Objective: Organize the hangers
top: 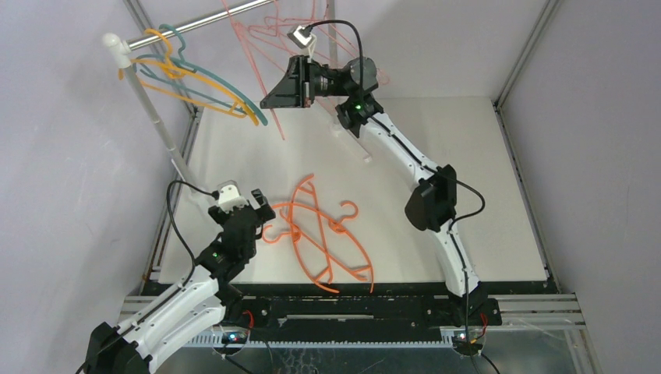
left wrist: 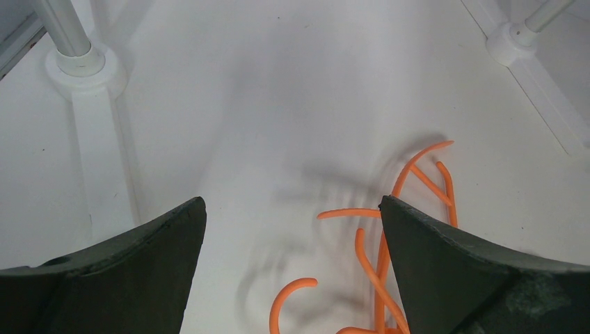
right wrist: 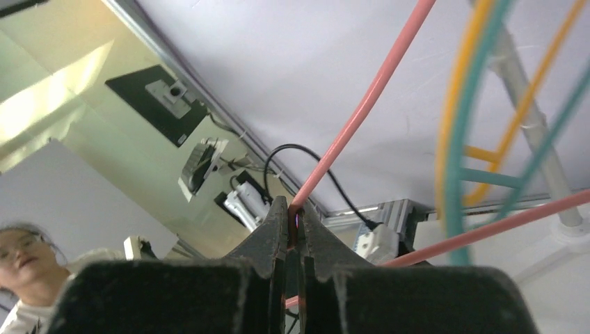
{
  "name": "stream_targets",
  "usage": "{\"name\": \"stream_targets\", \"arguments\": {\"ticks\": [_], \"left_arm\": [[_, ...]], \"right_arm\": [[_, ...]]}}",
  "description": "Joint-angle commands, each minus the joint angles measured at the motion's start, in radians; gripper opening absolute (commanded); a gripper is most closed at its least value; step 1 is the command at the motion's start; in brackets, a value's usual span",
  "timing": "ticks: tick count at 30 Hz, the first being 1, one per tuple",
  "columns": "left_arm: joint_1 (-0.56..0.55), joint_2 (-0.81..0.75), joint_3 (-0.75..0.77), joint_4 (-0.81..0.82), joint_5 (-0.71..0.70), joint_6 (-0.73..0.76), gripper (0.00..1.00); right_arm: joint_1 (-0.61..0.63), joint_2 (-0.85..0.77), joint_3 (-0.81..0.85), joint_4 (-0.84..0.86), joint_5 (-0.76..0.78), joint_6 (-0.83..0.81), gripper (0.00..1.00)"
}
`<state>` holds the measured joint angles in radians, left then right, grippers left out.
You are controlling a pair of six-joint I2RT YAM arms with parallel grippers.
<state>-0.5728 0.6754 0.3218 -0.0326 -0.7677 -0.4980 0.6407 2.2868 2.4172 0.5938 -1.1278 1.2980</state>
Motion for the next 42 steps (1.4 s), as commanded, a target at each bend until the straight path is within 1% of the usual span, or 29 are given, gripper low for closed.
{"name": "stream_targets", "arguments": {"ticks": [1,5,8,11,17,19,24,26,30,32,33,34,35,36,37,38,39,42], "left_arm": [[0.004,-0.012,0.023,0.016,-0.012,0.000,1.00],[0.004,-0.010,0.025,0.017,-0.006,-0.002,0.99],[0.004,-0.011,0.024,0.016,-0.005,-0.001,0.99],[0.004,-0.020,0.023,0.014,-0.008,0.000,0.99],[0.004,-0.019,0.023,0.014,-0.010,-0.001,0.99],[0.004,-0.015,0.022,0.014,-0.010,-0.001,0.99],[0.004,-0.006,0.025,0.018,-0.010,-0.001,0.99],[0.004,-0.001,0.025,0.020,-0.010,-0.001,1.00],[0.004,0.007,0.025,0.022,-0.008,-0.001,1.00],[0.004,0.008,0.026,0.022,-0.008,-0.001,0.99],[0.004,0.007,0.026,0.022,-0.008,-0.001,0.99],[0.004,0.008,0.026,0.022,-0.008,0.000,0.99],[0.004,0.007,0.026,0.021,-0.010,0.001,1.00],[0.004,0.007,0.025,0.022,-0.010,0.001,0.99],[0.004,0.006,0.026,0.022,-0.010,0.003,0.99],[0.004,0.006,0.026,0.022,-0.009,0.001,0.99],[0.004,0.006,0.026,0.022,-0.009,0.001,0.99],[0.004,0.012,0.026,0.023,-0.009,0.001,0.99]], "right_arm": [[-0.028,0.045,0.075,0.018,0.096,0.022,0.00],[-0.048,0.054,0.034,-0.019,0.169,-0.038,0.00],[-0.062,0.070,0.019,-0.029,0.193,-0.054,0.00],[-0.078,0.046,-0.063,-0.030,0.235,-0.077,0.00],[-0.130,-0.061,-0.254,-0.028,0.315,-0.133,0.00],[-0.151,-0.090,-0.310,-0.012,0.331,-0.132,0.00],[-0.208,-0.153,-0.442,0.091,0.365,-0.087,0.00],[-0.226,-0.160,-0.461,0.127,0.368,-0.069,0.00],[-0.244,-0.153,-0.442,0.129,0.334,-0.047,0.01],[-0.248,-0.154,-0.454,0.149,0.324,-0.038,0.07],[-0.249,-0.162,-0.470,0.148,0.329,-0.051,0.11],[-0.250,-0.175,-0.488,0.138,0.333,-0.070,0.19],[-0.250,-0.190,-0.504,0.124,0.337,-0.093,0.36],[-0.250,-0.207,-0.519,0.110,0.338,-0.119,0.61],[-0.250,-0.229,-0.533,0.095,0.337,-0.143,0.78],[-0.250,-0.245,-0.548,0.085,0.334,-0.161,0.90],[-0.250,-0.260,-0.562,0.079,0.334,-0.176,0.98],[-0.254,-0.311,-0.607,0.052,0.336,-0.215,1.00]]}}
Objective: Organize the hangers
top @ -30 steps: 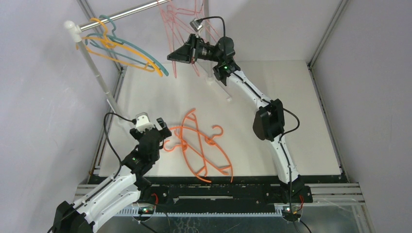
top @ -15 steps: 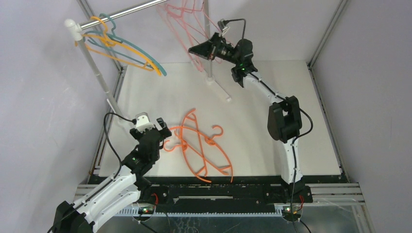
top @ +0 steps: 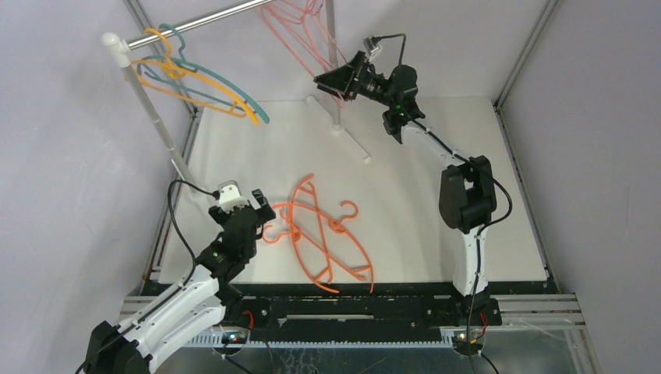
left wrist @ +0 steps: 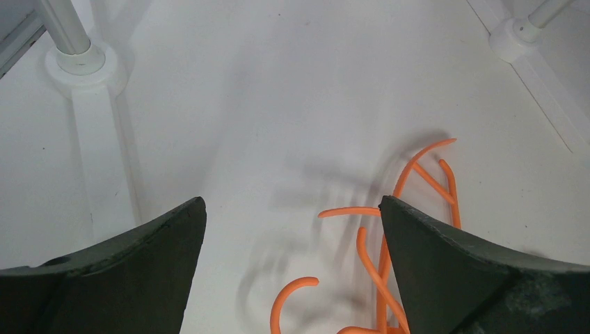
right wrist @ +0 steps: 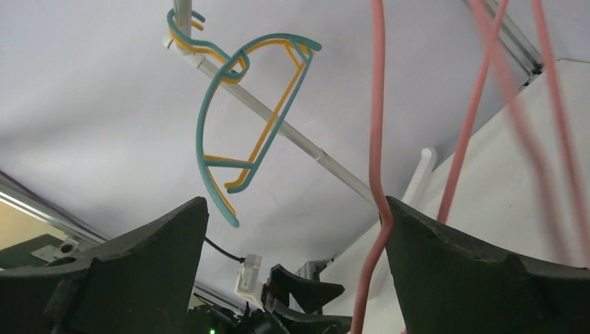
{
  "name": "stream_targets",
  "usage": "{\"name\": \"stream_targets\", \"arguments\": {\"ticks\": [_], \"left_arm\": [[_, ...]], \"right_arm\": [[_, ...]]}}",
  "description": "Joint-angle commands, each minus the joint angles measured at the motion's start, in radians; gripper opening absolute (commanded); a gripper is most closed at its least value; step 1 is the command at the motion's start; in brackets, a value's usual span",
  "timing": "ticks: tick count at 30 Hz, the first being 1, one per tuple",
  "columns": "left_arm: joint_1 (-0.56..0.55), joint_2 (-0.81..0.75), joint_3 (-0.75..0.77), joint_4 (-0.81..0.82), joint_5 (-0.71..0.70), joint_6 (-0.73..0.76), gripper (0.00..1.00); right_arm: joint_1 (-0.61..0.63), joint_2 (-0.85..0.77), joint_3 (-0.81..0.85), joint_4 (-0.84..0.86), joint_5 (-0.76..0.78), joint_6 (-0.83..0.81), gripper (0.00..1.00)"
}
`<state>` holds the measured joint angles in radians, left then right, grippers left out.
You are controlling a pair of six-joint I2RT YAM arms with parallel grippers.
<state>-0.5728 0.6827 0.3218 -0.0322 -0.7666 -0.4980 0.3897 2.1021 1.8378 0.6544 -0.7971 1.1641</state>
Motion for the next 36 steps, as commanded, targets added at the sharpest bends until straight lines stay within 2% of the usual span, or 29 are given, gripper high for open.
{"name": "stream_targets", "arguments": {"ticks": [1,7,12,15,25,31,36], "left_arm": [[0.004,0.007,0.026,0.023,-0.011,0.002,0.99],[0.004,0.006,0.025,0.023,-0.015,0.004,0.99],[0.004,0.008,0.024,0.022,-0.017,0.004,0.99],[0.004,0.010,0.025,0.024,-0.016,0.004,0.99],[0.004,0.012,0.025,0.025,-0.013,0.004,0.99],[0.004,0.010,0.025,0.021,-0.014,0.006,0.99],[0.004,0.018,0.026,0.021,-0.019,0.006,0.99]], "right_arm": [[-0.002,-0.147,-0.044,-0.022,0.006,-0.101,1.00],[-0.002,-0.316,-0.165,-0.212,0.078,-0.297,1.00],[-0.002,-0.466,-0.209,-0.556,0.324,-0.555,1.00],[-0.006,-0.507,-0.211,-0.678,0.430,-0.646,1.00],[-0.002,-0.514,-0.204,-0.744,0.531,-0.699,1.00],[0.096,-0.582,-0.209,-0.857,0.796,-0.848,1.00],[0.276,-0.655,-0.223,-0.981,1.150,-1.021,1.00]]}}
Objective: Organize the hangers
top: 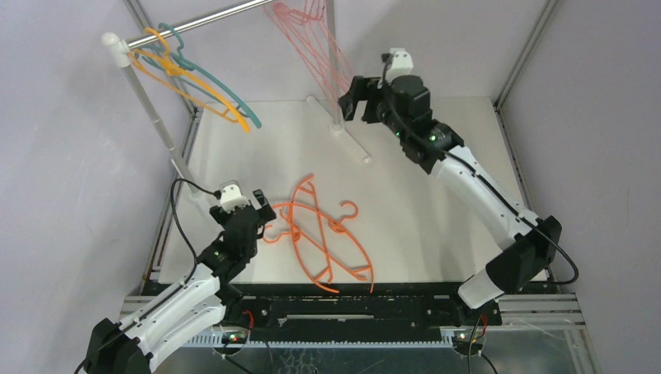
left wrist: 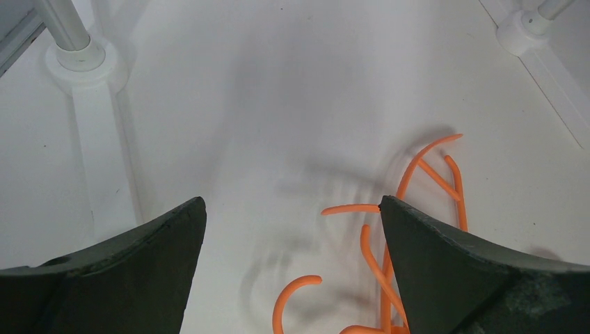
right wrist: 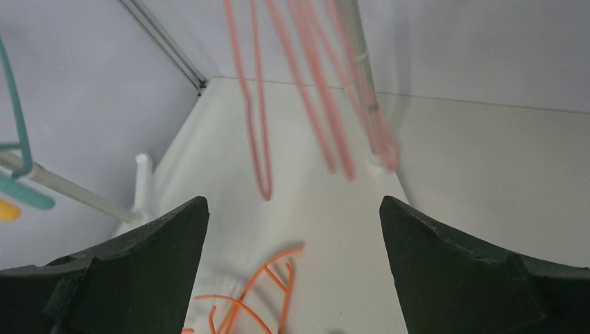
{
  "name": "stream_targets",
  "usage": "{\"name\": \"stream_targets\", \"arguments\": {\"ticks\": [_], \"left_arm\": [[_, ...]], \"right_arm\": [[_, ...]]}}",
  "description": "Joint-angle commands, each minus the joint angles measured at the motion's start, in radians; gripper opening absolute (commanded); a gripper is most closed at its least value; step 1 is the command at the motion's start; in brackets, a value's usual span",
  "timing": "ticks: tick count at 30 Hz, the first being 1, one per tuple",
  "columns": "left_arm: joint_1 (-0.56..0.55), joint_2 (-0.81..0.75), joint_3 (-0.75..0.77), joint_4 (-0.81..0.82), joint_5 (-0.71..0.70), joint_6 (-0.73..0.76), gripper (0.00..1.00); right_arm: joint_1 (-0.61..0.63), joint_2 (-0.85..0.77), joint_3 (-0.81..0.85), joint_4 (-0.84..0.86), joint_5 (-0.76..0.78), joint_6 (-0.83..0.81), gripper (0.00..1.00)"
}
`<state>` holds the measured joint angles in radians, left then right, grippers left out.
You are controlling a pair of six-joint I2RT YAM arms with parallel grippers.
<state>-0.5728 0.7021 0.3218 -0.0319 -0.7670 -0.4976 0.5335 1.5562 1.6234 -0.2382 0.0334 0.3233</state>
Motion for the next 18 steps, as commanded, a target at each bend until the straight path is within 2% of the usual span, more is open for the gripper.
{"name": "stream_targets", "arguments": {"ticks": [1,6,10,15,18], "left_arm": [[0.004,0.002,0.028,0.021,-0.021,0.007,1.00],[0.004,0.022,0.032,0.021,-0.030,0.005,0.99],[0.004,0.041,0.040,0.015,-0.035,0.003,0.99],[0.004,0.055,0.045,0.004,-0.046,-0.007,1.00],[0.005,0.057,0.043,-0.003,-0.047,-0.021,0.99]], "right_arm": [[0.174,-0.129,-0.024,-0.104,0.370,-0.207,1.00],[0.324,-0.234,-0.187,-0.153,0.389,-0.179,1.00],[0.496,-0.284,-0.343,-0.188,0.489,-0.130,0.97],[0.634,-0.216,-0.472,-0.254,0.485,-0.002,0.86],[0.697,-0.130,-0.486,-0.282,0.498,0.047,0.84]]}}
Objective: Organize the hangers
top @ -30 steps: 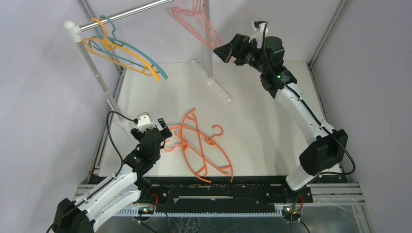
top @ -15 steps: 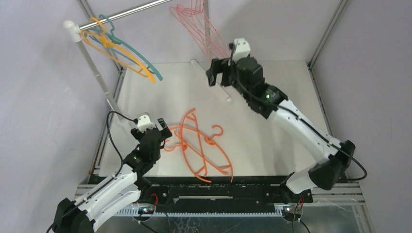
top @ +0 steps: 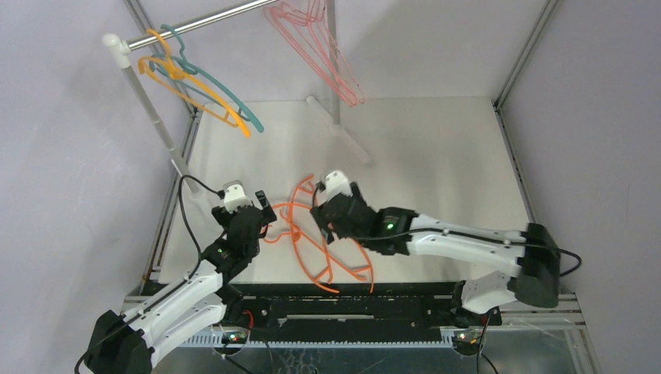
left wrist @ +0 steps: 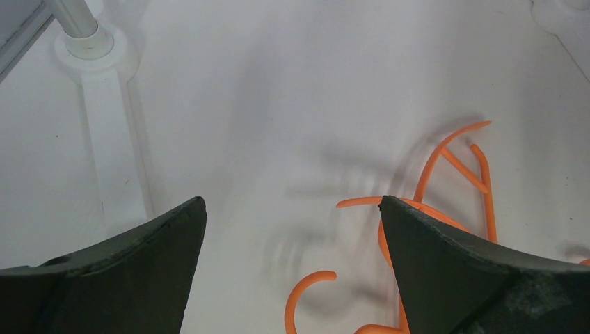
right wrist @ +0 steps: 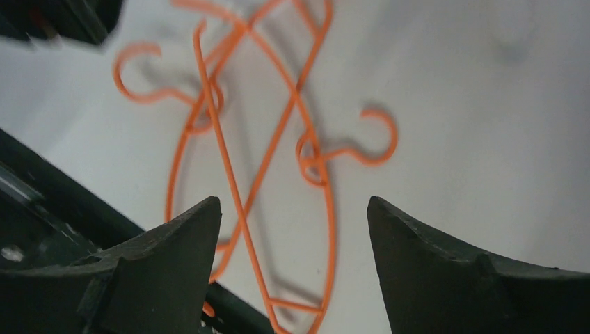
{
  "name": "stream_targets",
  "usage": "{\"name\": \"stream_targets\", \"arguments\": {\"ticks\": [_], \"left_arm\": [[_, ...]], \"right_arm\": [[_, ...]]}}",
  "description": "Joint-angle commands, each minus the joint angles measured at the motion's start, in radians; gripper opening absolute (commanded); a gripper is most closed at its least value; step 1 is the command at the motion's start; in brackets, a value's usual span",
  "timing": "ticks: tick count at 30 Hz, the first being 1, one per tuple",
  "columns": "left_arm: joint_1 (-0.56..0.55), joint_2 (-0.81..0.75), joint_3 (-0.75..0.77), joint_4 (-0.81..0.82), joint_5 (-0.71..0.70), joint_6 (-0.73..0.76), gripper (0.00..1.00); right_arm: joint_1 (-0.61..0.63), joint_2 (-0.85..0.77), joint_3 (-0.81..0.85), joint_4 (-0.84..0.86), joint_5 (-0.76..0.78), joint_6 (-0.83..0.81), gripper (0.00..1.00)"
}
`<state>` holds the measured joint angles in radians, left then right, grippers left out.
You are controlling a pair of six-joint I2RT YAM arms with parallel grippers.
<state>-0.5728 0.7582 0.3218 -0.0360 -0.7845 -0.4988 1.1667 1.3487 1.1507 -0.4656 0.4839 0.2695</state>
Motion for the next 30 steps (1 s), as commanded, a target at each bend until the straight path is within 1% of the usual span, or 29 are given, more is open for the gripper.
{"name": "stream_targets", "arguments": {"ticks": [1,3,6,7,9,10,11,13,17,21,27,30], "left_arm": [[0.005,0.002,0.043,0.002,-0.026,-0.022,1.00],[0.005,0.001,0.044,0.001,-0.021,-0.024,1.00],[0.005,-0.007,0.042,-0.001,-0.017,-0.023,1.00],[0.005,-0.011,0.040,0.001,-0.016,-0.024,0.99],[0.005,-0.014,0.037,0.003,-0.013,-0.024,1.00],[0.005,-0.015,0.037,0.005,-0.012,-0.023,1.00],[0.005,-0.015,0.037,0.006,-0.010,-0.023,0.99],[0.005,-0.012,0.037,0.008,-0.009,-0.023,0.99],[0.005,-0.005,0.037,0.013,-0.006,-0.022,0.99],[0.005,0.002,0.039,0.016,-0.005,-0.022,1.00],[0.005,0.003,0.037,0.016,-0.007,-0.022,1.00],[0.005,0.000,0.037,0.016,-0.009,-0.021,1.00]], "right_arm": [[0.073,0.106,-0.016,-0.059,0.042,0.117,0.83],[0.079,0.147,-0.031,-0.057,0.043,0.150,0.81],[0.045,0.171,-0.093,-0.034,0.016,0.202,0.78],[0.026,0.168,-0.122,-0.020,-0.006,0.221,0.73],[-0.021,0.151,-0.185,0.022,-0.071,0.237,0.54],[-0.041,0.141,-0.220,0.045,-0.098,0.245,0.46],[-0.059,0.134,-0.252,0.064,-0.115,0.253,0.44],[-0.084,0.131,-0.301,0.085,-0.142,0.264,0.42],[-0.079,0.143,-0.351,0.107,-0.176,0.276,0.39],[-0.072,0.139,-0.376,0.120,-0.170,0.289,0.39],[-0.109,0.126,-0.453,0.183,-0.215,0.297,0.39],[-0.112,0.130,-0.476,0.194,-0.212,0.304,0.38]]}}
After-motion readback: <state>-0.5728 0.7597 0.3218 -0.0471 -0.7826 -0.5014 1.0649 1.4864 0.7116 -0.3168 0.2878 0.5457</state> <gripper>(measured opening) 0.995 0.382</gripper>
